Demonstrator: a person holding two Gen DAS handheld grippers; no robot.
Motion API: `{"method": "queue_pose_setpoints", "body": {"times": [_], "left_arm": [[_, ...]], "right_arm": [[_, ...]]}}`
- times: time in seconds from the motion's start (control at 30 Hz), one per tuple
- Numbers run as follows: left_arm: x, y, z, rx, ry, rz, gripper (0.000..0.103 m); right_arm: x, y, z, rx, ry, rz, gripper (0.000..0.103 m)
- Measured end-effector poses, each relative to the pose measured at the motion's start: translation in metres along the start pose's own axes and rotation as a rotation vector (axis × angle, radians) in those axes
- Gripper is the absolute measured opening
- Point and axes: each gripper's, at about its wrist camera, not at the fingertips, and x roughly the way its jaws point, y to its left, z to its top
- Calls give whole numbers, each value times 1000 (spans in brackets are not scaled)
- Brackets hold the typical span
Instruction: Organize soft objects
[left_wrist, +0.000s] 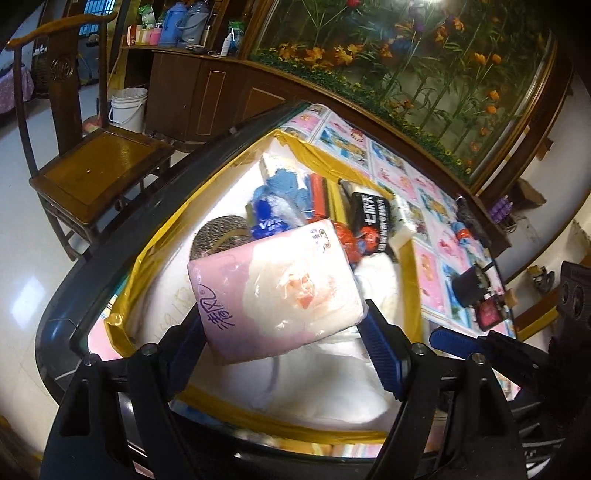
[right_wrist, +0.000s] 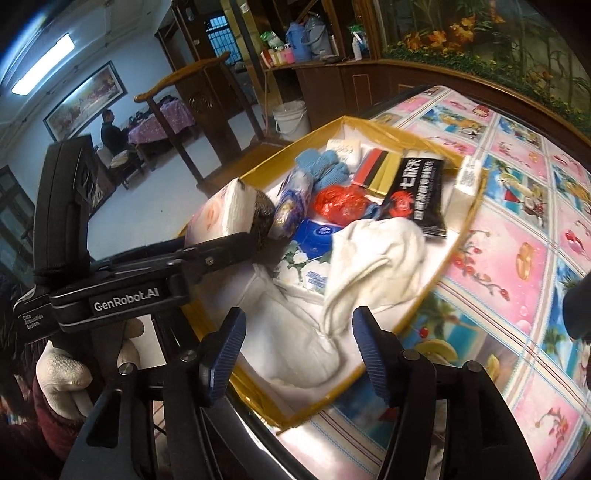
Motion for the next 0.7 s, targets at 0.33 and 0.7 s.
{"method": "queue_pose_setpoints", "body": {"times": [0.33,0.7], "left_arm": [[2,0,0,-41,18,-5,81],[-73,-23,-1,-89,-58,-191,80]], "right_arm": [[-63,-49,-40,123,-89,-16,63],[-148,-97,-95,244,-214,-51,65]]}}
